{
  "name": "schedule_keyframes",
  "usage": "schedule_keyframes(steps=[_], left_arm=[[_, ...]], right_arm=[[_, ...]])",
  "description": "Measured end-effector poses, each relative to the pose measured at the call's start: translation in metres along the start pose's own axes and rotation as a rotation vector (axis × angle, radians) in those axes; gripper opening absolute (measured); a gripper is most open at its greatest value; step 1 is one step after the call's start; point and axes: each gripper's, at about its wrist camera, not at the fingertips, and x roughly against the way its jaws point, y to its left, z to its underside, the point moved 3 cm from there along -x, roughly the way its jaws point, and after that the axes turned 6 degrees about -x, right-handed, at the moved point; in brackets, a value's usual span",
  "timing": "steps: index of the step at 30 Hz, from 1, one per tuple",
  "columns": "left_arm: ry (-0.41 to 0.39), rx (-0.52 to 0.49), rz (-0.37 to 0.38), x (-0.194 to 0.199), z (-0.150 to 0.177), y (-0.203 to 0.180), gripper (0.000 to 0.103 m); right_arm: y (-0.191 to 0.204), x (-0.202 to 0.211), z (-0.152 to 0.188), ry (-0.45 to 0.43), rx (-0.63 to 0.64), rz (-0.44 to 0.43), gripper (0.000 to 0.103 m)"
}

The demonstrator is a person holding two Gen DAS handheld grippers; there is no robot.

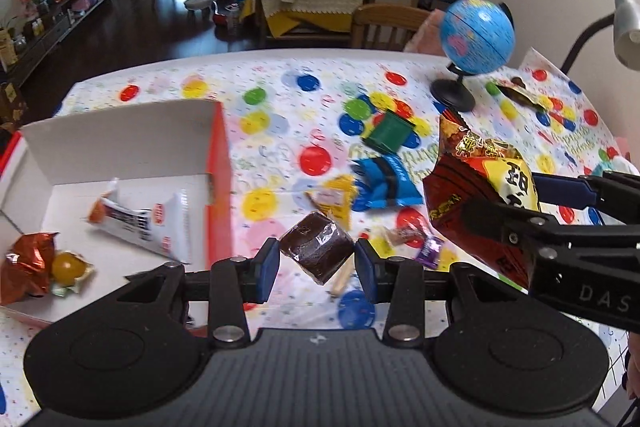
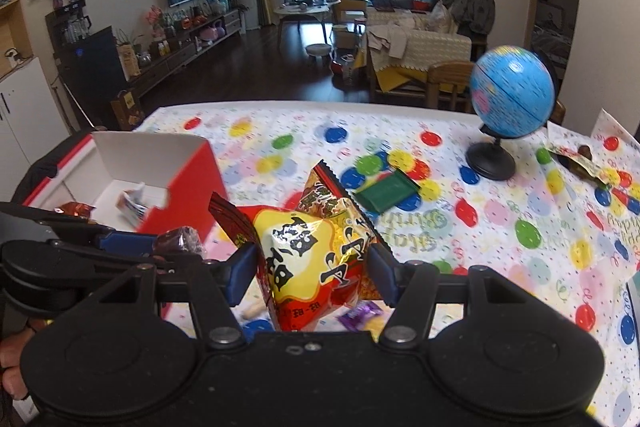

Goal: Organize snacks
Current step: 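Carry the chocolate square and chip bag in both grippers over the box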

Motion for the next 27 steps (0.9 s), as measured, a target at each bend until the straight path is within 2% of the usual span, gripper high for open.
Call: schedule_keyframes(steps=[11, 27], left_arm=[[-0.026, 0.022, -0.048, 0.026, 0.001, 0.052, 0.040], [-0.054, 0.061, -0.097, 0.048, 0.007, 0.138, 0.040]], right_arm=[[0.058, -0.003, -0.012, -0.014, 0.043, -0.050, 0.059], [0.144, -0.028, -0.023, -0.010, 0.092, -0.100, 0.059]])
